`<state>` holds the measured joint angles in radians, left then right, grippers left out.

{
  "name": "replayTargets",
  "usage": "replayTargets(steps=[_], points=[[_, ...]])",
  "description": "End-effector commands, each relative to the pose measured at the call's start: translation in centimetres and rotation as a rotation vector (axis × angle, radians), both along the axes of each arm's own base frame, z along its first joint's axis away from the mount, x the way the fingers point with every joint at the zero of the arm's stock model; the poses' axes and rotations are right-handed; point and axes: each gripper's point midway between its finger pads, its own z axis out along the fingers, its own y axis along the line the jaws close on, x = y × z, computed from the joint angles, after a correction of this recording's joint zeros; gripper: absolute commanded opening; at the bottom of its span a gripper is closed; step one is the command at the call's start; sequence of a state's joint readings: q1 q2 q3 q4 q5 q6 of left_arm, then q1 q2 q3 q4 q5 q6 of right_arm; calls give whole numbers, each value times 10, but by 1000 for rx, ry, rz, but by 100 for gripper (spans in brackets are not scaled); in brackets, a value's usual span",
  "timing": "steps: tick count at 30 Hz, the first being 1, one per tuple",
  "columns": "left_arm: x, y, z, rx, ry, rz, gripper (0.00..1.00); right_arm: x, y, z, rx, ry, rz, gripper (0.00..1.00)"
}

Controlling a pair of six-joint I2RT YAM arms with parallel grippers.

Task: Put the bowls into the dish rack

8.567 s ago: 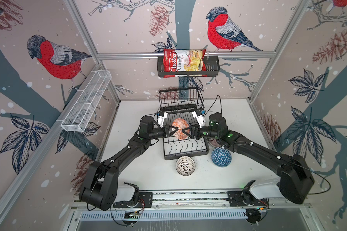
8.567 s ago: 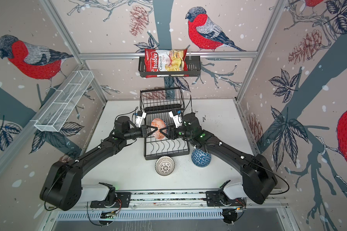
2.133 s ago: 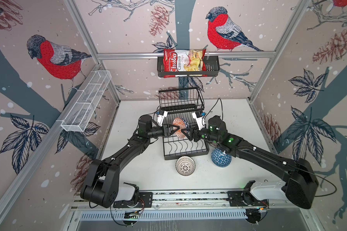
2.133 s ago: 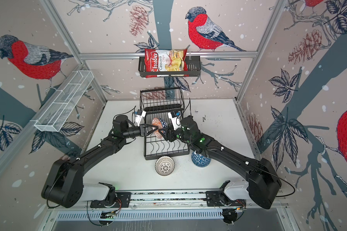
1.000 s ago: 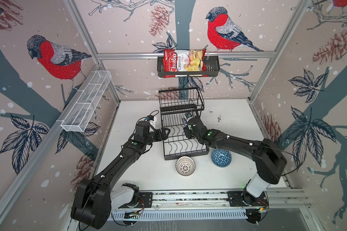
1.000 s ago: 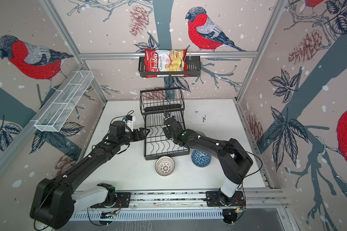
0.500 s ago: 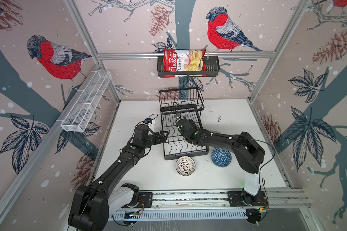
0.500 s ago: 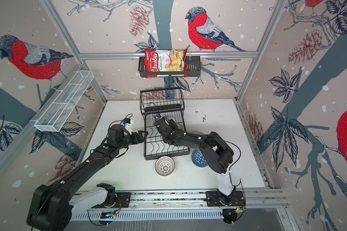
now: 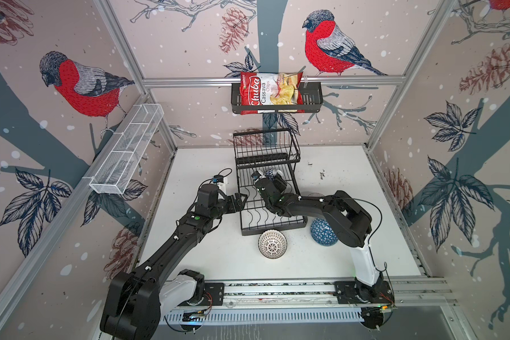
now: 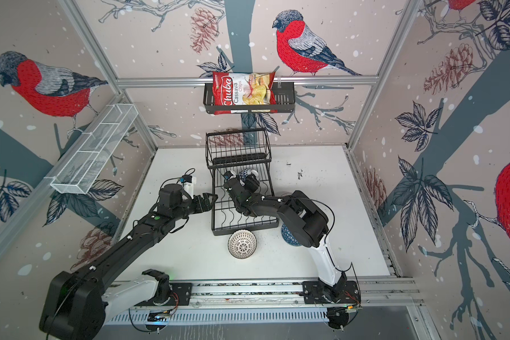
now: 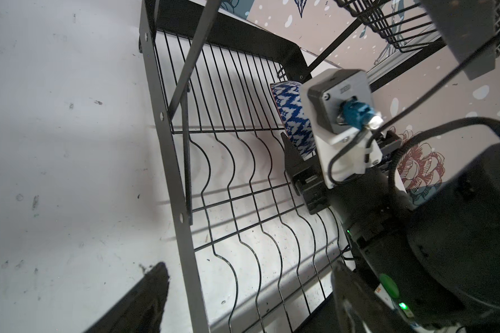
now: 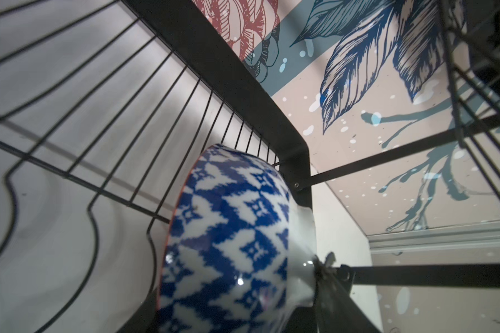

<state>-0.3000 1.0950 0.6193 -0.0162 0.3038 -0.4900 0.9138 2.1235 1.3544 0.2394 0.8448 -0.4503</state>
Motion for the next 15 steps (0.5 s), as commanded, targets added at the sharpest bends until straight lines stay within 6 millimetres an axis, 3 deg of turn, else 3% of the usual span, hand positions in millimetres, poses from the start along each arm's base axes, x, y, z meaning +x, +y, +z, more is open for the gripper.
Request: replayTargets(steps=[1,15], points=[[3,0,4,-11,-27,1,87,19,-2,18,-6,-90,-26,52],[9,3,0,0,-19,23,87,61,2,9,-124,-159,-9,53]])
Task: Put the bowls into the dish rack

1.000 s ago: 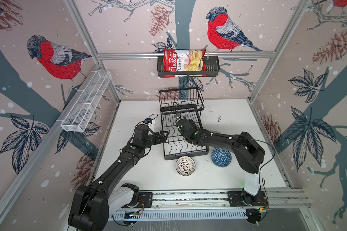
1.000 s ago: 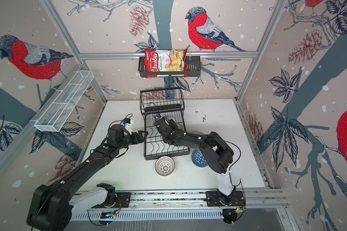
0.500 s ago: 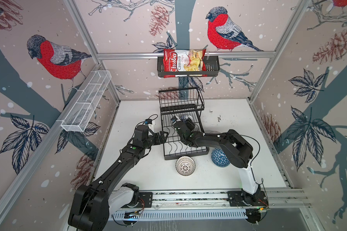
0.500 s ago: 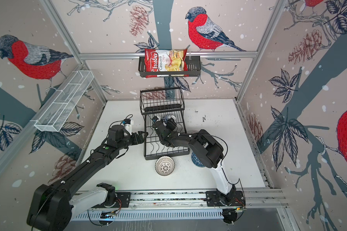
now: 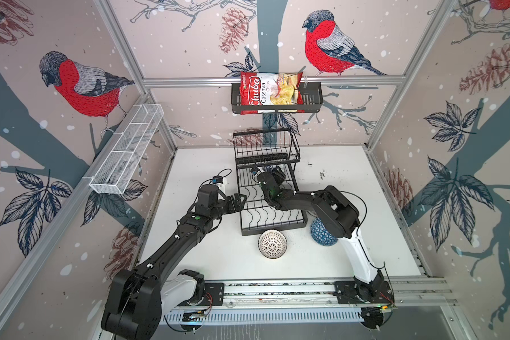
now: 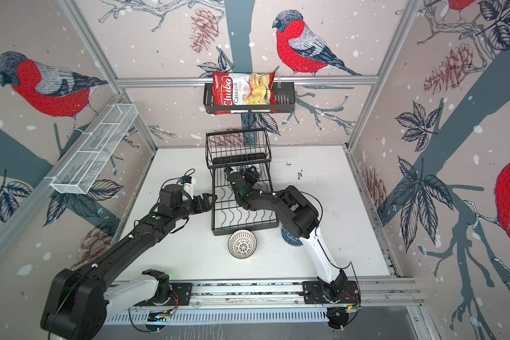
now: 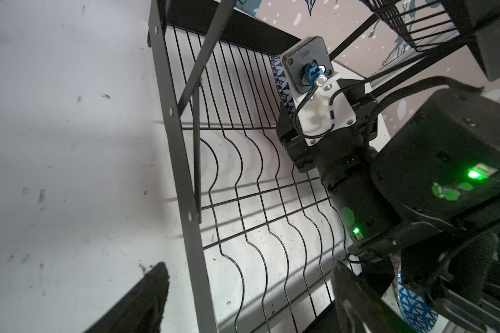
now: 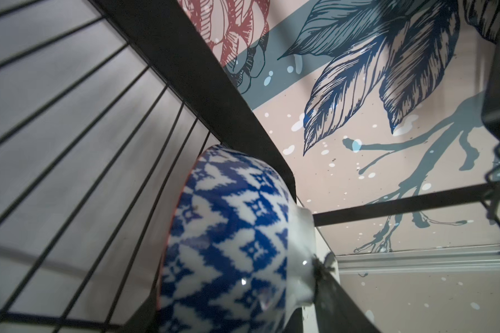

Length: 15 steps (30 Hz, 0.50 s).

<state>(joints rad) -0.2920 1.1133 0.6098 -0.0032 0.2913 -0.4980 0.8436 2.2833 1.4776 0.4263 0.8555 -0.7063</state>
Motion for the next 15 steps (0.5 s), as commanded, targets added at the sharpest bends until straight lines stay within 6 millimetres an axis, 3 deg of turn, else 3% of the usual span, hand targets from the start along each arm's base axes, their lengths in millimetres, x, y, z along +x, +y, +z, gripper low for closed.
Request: replayTargets(steps=[1,8,15], points=[[6,-1,8,-6,-37,-3,87,11,1,17,0,-76,-12,54],[6,-2,8,-12,-38,-4,87,14,3,8,-8,-50,0,57],[6,-2,8,-11,-35,-4,87,10,8,-5,-11,-22,12,68]])
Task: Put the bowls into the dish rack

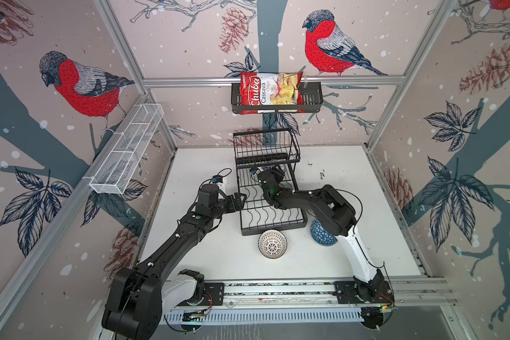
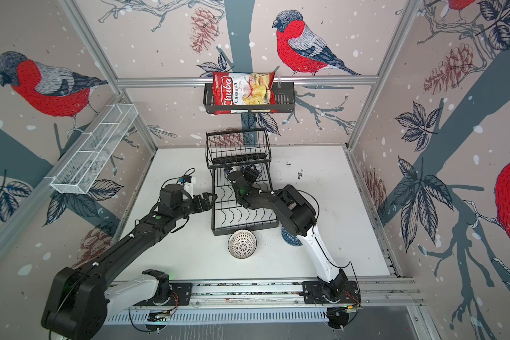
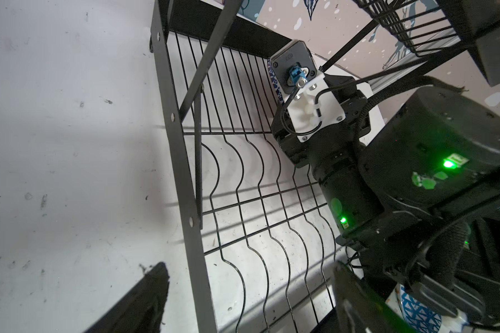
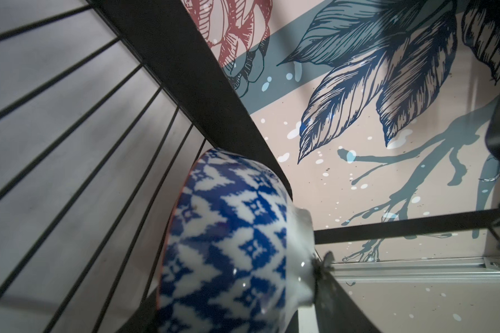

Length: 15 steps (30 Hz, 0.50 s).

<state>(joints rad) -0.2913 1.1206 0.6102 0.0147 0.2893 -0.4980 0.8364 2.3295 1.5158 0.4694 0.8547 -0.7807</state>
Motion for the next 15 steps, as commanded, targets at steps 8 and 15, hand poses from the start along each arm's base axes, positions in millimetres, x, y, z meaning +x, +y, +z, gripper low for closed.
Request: replayTargets(steps=[8,15], points=[[2,-1,7,-7,-22,-5,87,1,3,-12,36,33,-7,79],[3,-1,4,-5,-15,-7,87,2,6,-9,75,39,-10,91]])
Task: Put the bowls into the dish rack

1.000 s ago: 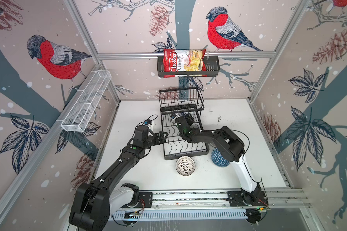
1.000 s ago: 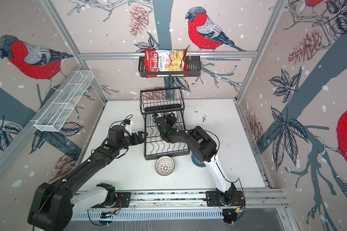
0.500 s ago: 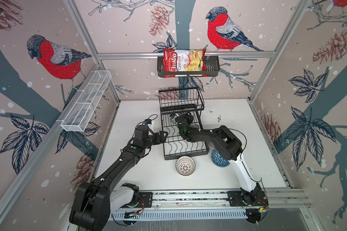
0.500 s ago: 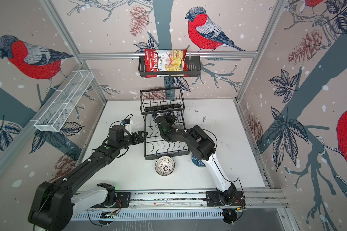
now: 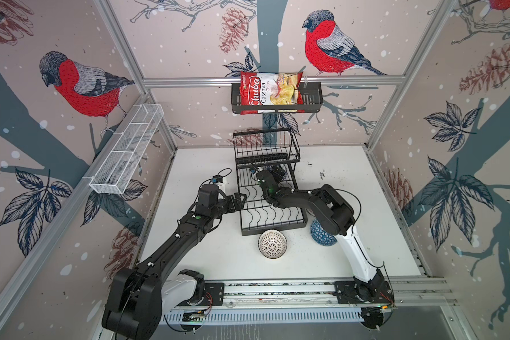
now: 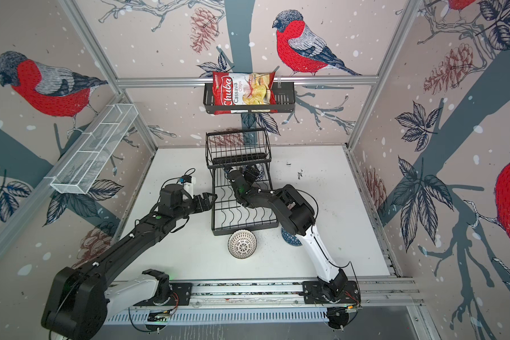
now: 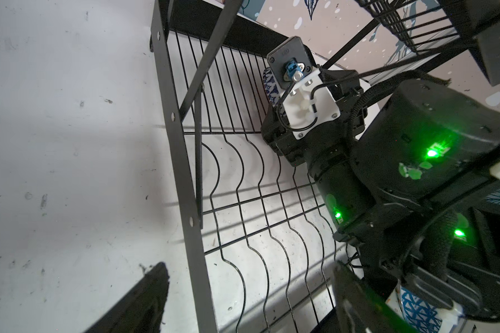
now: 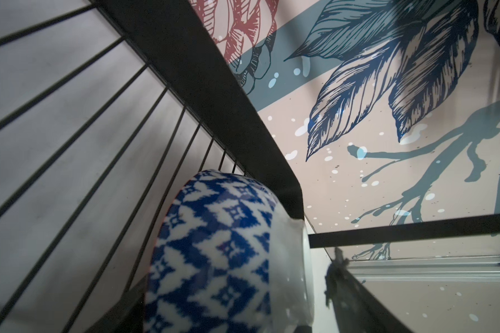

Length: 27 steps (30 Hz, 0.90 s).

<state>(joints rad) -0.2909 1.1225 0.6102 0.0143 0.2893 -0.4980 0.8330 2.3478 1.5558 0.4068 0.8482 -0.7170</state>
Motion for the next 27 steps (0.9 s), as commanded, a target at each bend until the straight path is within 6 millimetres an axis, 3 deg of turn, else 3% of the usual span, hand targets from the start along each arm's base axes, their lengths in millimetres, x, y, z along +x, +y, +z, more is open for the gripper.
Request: replayTargets(steps=[1,4,27], points=[[2,-2,4,-6,-16,-8,87,-1,5,-2,49,11,6,93],[2,-1,5,-6,-17,-7,87,-2,6,1,62,6,9,100],[0,-1,0,-11,-12,-6,87,-5,23,12,174,9,22,99]])
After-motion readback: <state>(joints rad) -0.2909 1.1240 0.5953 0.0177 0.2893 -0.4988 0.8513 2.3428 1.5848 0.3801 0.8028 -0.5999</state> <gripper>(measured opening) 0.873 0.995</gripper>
